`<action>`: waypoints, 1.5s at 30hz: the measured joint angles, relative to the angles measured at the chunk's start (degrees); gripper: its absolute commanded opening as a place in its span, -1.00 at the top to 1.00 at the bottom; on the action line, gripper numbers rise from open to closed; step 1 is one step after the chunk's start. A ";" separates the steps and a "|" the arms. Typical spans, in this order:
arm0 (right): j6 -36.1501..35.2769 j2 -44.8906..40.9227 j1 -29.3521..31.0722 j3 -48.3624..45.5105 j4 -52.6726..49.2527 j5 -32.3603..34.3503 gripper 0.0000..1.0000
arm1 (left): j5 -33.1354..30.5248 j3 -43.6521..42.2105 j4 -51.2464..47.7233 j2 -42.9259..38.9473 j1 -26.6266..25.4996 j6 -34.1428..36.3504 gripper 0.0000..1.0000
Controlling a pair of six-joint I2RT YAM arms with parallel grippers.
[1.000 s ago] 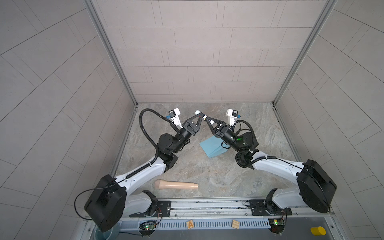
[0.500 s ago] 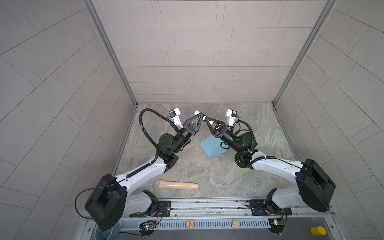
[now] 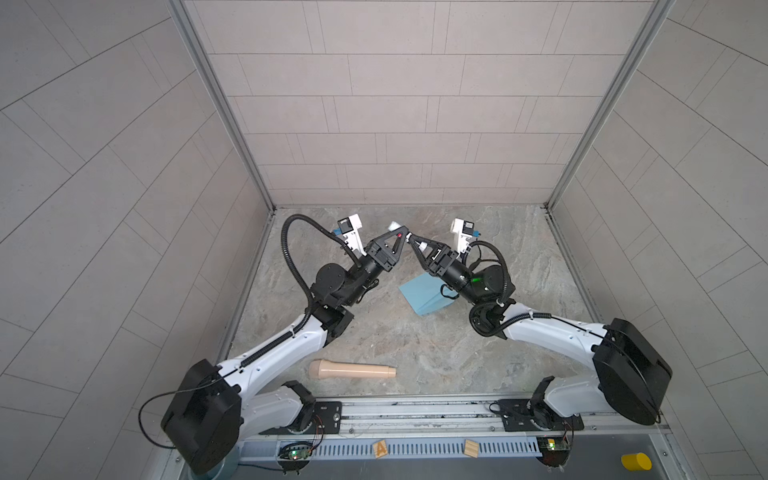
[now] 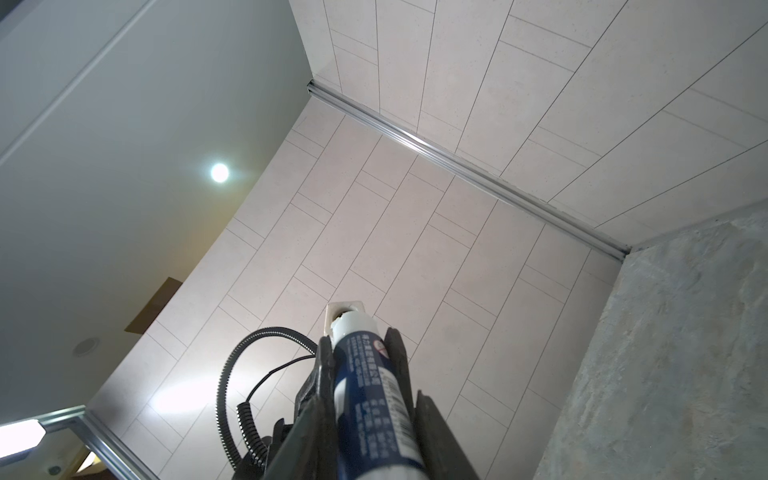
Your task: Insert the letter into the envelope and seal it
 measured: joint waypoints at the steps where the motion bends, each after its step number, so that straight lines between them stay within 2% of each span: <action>1: -0.83 -0.68 0.00 0.00 -1.46 -0.04 -0.08 | 0.11 0.39 -2.64 -0.79 0.00 1.49 1.00; 7: -8.31 -9.44 -0.55 0.00 -15.58 -0.09 -0.39 | 1.81 5.84 -20.83 -6.56 -0.63 14.19 1.00; 13: -17.92 -21.38 -3.58 2.03 -31.74 1.20 -0.44 | 2.75 9.03 -37.18 -9.86 -0.33 29.92 1.00; 17: -22.51 -25.16 -4.39 2.95 -39.19 2.01 -0.45 | 3.43 9.07 -43.78 -9.84 -0.31 35.19 1.00; 26: -32.83 -25.27 -5.97 5.60 -57.27 -0.17 -0.36 | 6.67 9.14 -47.60 -9.84 -0.26 37.48 1.00; 31: -44.04 -25.29 -6.47 9.01 -66.14 -5.66 -0.27 | 8.39 11.43 -49.16 -9.46 -0.22 35.19 1.00; 38: -55.87 -23.71 -6.45 12.37 -72.19 -15.54 -0.11 | 13.79 13.99 -48.76 -7.89 0.15 31.63 1.00; 45: -58.31 -17.86 -6.45 15.65 -73.20 -24.04 0.03 | 18.21 14.23 -48.54 -6.99 0.42 29.77 1.00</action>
